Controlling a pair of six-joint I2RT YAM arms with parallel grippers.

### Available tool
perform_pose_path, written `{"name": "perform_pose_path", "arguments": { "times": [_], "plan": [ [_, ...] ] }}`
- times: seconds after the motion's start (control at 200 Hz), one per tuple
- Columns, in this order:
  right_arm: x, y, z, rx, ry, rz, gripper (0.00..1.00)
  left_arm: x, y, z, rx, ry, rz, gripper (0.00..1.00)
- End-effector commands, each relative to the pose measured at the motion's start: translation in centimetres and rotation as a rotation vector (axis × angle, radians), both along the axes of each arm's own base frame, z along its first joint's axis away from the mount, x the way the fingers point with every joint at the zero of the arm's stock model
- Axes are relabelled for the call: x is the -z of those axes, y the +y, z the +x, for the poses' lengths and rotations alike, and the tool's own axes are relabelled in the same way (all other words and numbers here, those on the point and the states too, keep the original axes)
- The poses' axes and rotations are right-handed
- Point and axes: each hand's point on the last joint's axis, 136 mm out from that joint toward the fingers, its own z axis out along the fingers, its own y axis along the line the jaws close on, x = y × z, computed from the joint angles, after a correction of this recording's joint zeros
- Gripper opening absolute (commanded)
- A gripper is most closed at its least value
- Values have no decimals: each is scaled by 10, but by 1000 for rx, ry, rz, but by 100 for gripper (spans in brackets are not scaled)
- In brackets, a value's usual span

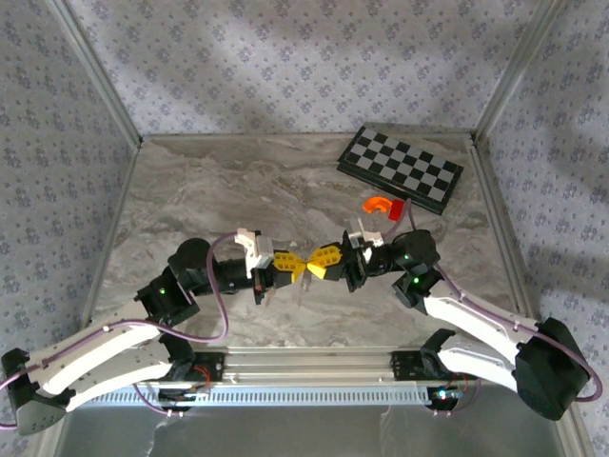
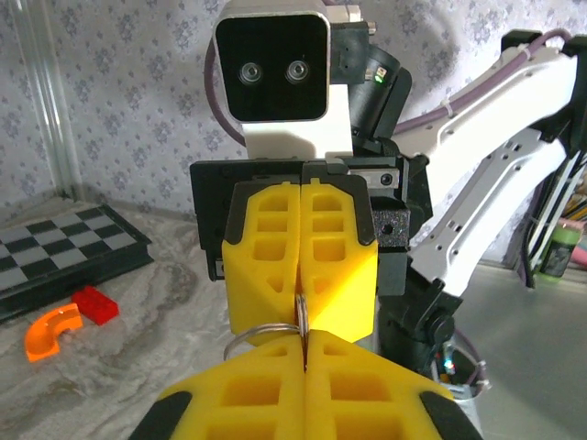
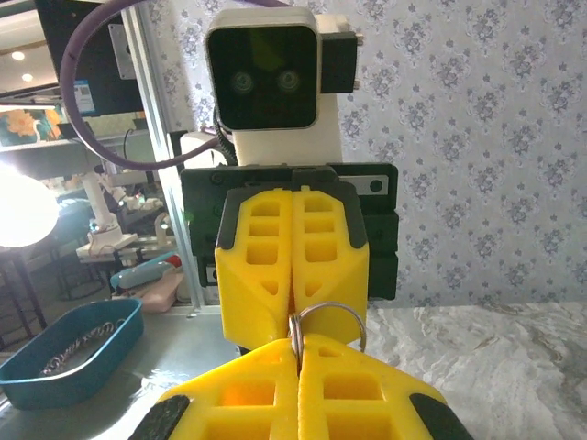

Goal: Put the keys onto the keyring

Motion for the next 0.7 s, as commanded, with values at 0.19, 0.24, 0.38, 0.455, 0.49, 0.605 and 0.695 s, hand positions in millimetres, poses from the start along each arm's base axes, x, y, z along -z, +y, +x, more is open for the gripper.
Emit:
{"name": "perform_pose_path", "arguments": {
  "times": [0.19,0.24,0.38,0.455,0.49,0.605,0.695],
  "plan": [
    [-1,-4,3,70,-44,-7,3,-19,1,0,-10,-52,-8,0],
    [1,-4,5,81,-48,-20,3,-18,1,1,-16,-51,1,0],
    [9,-4,9,116,-55,-56,6,-14,1,6,-36,-49,17,0],
    [14,-3,12,137,-57,-86,11,-11,2,6,-45,-51,26,0],
    [16,-2,13,148,-60,-100,14,-10,3,8,-56,-53,32,0],
    [28,1,17,179,-64,-161,24,-6,7,15,-106,-52,54,0],
    [37,4,18,202,-79,-199,26,-2,8,19,-127,-49,85,0]
  ]
}}
